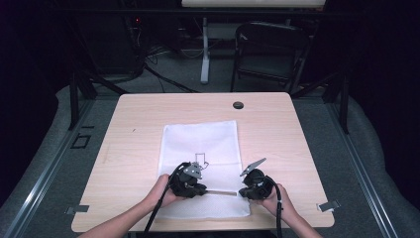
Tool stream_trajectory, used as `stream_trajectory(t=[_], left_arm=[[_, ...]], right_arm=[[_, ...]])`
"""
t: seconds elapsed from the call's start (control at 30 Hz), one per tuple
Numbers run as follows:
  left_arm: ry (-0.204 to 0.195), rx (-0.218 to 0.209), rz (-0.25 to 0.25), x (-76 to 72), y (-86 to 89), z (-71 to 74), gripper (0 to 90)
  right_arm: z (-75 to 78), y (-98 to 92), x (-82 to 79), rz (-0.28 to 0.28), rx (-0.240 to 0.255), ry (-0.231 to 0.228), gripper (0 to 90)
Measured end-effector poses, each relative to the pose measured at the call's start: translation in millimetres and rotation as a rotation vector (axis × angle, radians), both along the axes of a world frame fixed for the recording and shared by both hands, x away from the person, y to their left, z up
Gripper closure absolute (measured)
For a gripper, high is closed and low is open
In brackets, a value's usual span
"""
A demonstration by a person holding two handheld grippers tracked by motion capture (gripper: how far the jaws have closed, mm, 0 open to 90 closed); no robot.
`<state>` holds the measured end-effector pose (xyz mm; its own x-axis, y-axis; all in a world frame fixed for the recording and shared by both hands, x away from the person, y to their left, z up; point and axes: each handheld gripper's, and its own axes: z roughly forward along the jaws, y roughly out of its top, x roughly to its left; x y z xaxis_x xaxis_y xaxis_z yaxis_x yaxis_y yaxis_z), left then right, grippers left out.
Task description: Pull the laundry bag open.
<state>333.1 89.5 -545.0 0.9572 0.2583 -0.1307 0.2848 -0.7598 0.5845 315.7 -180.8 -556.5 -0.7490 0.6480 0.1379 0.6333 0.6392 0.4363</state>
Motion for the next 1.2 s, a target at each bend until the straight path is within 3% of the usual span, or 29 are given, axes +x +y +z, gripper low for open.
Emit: stream_trajectory(t=[0.13, 0.4, 0.5, 0.63, 0.93, 1.1, 1.2], left_arm=[[0.007, -0.001, 0.016, -1.0, 6.5, -0.2, 81.8], [0.008, -0.012, -0.003, -0.2, 8.8, 0.2, 81.8], [-0.004, 0.006, 0.001, -1.6, 10.1, 1.5, 81.8], [0.000, -0.016, 0.000, -1.4, 11.4, 1.5, 81.7], [-0.005, -0.015, -0.004, -3.0, 11.2, 3.9, 81.8], [0.003, -0.050, 0.014, -2.3, 16.5, 3.9, 81.8], [0.000, -0.041, 0.005, -3.2, 17.8, 3.8, 81.8]], right_arm=[[-0.7, -0.8, -0.6, -0.002, 0.008, -0.005, 90.0], [-0.5, 1.1, -2.0, -0.003, 0.004, -0.015, 90.0], [0.0, 1.8, -2.8, 0.003, -0.010, -0.024, 90.0], [-0.1, 2.7, -3.2, 0.003, -0.007, -0.025, 90.0], [0.4, 2.0, -2.4, 0.003, -0.018, -0.021, 90.0], [0.1, 1.9, -2.3, 0.003, -0.011, -0.020, 90.0], [-0.1, 1.4, -1.8, 0.004, -0.007, -0.016, 90.0]])
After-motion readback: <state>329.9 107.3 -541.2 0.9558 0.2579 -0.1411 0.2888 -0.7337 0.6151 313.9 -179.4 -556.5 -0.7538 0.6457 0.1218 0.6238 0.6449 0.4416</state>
